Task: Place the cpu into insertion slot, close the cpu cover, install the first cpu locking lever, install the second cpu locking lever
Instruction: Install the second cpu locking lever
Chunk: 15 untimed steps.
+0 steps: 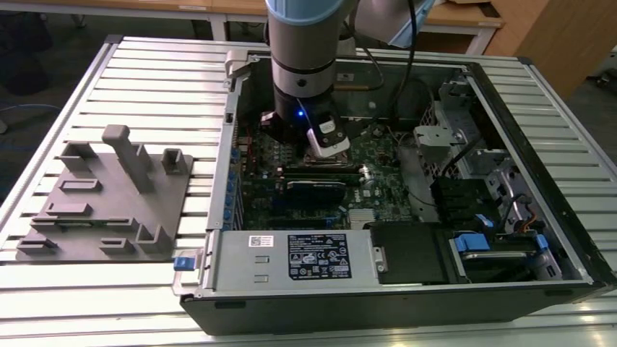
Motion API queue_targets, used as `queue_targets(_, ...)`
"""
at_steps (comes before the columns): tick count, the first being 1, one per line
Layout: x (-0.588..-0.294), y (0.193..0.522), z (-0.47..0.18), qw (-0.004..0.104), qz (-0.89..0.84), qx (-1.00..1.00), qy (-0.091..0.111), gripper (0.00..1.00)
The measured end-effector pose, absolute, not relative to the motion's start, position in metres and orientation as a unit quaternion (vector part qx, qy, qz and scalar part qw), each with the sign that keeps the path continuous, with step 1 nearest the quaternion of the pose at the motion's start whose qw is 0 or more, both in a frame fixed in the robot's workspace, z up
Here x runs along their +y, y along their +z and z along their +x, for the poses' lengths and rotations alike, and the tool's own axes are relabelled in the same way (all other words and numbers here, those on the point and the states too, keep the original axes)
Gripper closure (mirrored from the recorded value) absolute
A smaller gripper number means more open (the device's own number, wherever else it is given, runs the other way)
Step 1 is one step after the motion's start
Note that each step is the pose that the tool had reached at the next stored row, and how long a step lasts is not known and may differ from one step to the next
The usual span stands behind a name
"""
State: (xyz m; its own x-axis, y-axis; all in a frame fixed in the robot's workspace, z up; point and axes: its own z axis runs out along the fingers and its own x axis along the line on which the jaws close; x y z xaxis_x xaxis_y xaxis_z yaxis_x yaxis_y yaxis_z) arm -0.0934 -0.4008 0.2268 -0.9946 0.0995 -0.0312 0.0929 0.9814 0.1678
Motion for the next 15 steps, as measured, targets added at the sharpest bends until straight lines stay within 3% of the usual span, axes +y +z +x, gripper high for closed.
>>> queue_targets(15,-0.4008,0.2304,-0.0934,0.02,0.048,0.995,0.083,0.9)
